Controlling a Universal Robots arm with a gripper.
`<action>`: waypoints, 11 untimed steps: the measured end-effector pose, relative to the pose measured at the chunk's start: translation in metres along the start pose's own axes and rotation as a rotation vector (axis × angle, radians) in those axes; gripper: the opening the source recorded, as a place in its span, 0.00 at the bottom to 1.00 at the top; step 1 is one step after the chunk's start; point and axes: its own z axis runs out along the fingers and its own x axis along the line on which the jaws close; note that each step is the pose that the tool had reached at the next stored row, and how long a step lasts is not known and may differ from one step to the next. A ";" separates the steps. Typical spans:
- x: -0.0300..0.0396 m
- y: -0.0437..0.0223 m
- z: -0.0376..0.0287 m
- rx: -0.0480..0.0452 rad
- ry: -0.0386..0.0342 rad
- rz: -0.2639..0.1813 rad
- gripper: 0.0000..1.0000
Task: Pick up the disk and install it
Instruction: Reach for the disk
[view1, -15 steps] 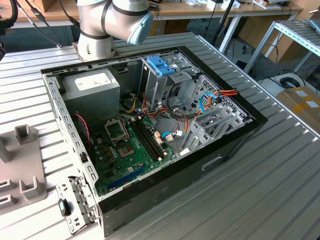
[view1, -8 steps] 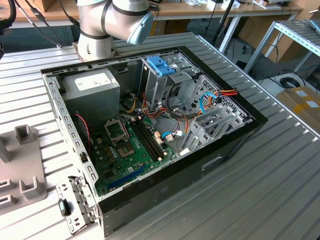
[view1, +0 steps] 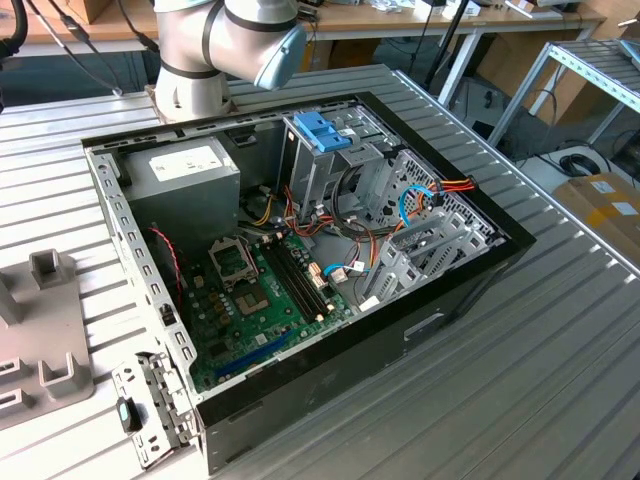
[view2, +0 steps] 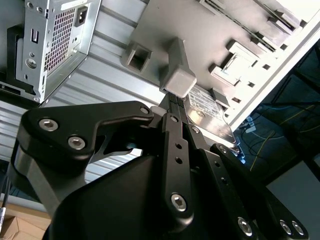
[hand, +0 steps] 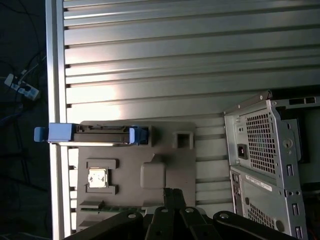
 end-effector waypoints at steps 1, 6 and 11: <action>0.0006 -0.0001 0.0000 0.0000 0.0000 0.000 0.11; 0.0025 -0.0002 0.0001 0.0000 0.0000 0.000 0.11; 0.0040 -0.0003 0.0001 0.0000 0.0000 0.000 0.11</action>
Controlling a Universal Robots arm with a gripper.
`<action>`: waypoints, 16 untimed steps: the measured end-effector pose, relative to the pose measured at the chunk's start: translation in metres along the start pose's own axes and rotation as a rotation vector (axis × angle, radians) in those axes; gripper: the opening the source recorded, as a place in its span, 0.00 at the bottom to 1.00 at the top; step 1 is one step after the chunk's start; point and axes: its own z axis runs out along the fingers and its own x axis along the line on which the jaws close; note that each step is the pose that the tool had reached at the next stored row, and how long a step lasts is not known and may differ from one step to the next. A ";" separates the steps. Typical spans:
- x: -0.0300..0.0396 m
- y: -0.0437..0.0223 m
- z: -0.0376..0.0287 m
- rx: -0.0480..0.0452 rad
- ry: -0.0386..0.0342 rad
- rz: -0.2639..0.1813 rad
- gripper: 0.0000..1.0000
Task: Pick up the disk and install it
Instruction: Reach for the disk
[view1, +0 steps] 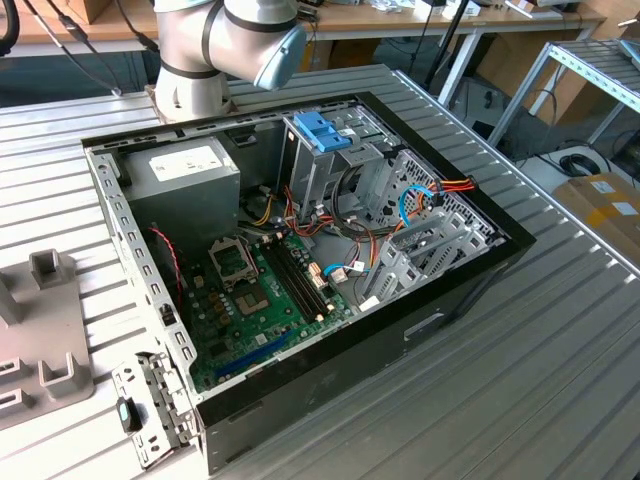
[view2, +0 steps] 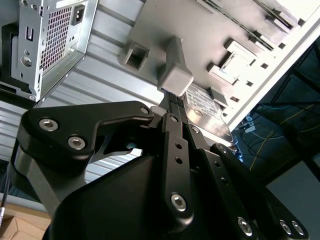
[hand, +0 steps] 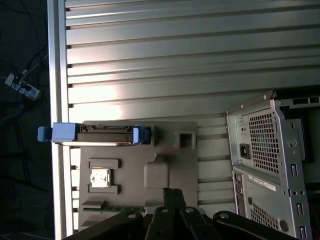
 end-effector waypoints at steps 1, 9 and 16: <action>0.0003 0.0000 0.0000 0.0000 0.0000 0.000 0.11; 0.0032 -0.0002 0.0001 -0.0001 -0.0001 0.000 0.11; 0.0057 -0.0004 0.0002 0.0000 0.0000 0.000 0.11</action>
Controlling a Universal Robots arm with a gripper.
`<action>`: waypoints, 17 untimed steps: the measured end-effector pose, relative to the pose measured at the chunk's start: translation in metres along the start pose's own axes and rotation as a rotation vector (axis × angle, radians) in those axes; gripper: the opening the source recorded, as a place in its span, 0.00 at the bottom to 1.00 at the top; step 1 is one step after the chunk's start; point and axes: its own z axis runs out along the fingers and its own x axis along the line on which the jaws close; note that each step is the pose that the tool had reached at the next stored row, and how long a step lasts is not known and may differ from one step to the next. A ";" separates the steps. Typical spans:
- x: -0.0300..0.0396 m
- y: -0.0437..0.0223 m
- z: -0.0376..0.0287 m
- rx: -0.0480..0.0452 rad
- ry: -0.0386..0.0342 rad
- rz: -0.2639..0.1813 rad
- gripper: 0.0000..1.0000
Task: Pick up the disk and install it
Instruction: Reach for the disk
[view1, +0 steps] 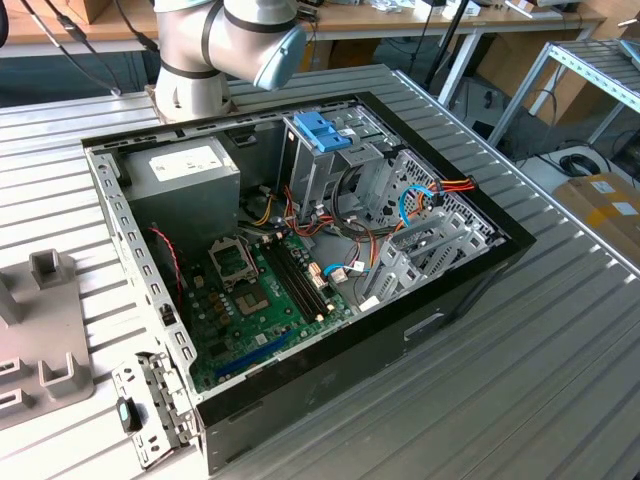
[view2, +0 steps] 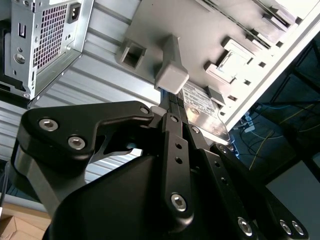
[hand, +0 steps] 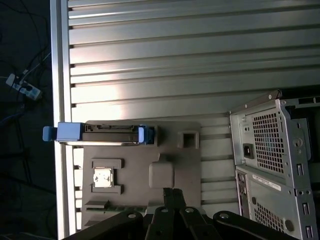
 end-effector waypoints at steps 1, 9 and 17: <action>0.0003 0.0000 0.0000 0.0000 0.0000 0.000 0.11; 0.0021 -0.0002 0.0001 0.0000 0.0000 0.000 0.11; 0.0039 -0.0003 0.0002 0.0000 0.0001 0.000 0.11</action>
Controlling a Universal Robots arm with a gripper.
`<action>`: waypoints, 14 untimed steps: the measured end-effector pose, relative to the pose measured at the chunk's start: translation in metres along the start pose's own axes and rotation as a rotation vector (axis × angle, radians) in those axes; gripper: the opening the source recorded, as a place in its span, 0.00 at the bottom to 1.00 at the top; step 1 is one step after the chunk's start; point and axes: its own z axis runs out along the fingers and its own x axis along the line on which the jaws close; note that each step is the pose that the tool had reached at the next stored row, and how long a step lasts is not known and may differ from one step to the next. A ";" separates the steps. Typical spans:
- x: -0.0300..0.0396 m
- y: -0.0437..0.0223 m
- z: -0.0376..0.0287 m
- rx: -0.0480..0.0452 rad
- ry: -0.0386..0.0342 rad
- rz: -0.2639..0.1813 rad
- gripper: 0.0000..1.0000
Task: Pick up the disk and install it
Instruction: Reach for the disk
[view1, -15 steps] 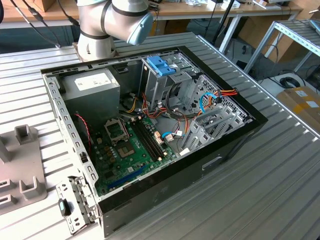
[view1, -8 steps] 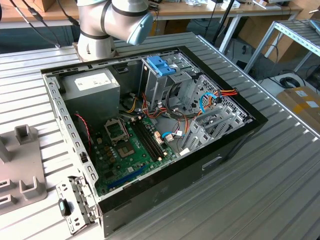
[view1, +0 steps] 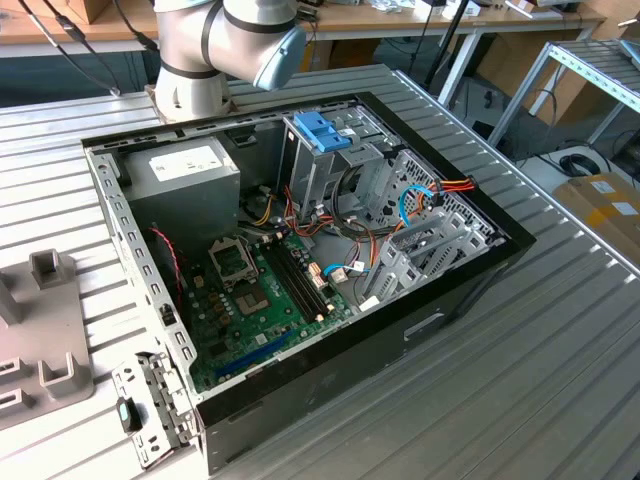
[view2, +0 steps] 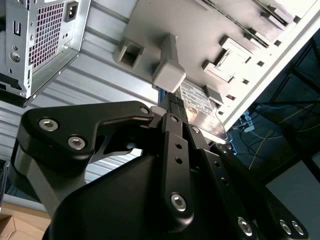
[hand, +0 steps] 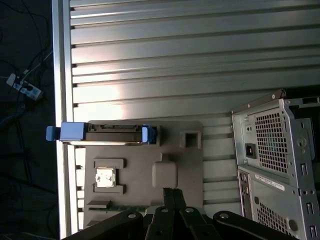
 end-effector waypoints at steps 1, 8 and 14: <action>0.0003 0.0000 0.0000 0.0000 -0.0001 0.000 0.11; 0.0019 -0.0002 0.0002 -0.0001 -0.0002 0.000 0.11; 0.0032 -0.0003 0.0002 -0.0001 -0.0002 0.000 0.11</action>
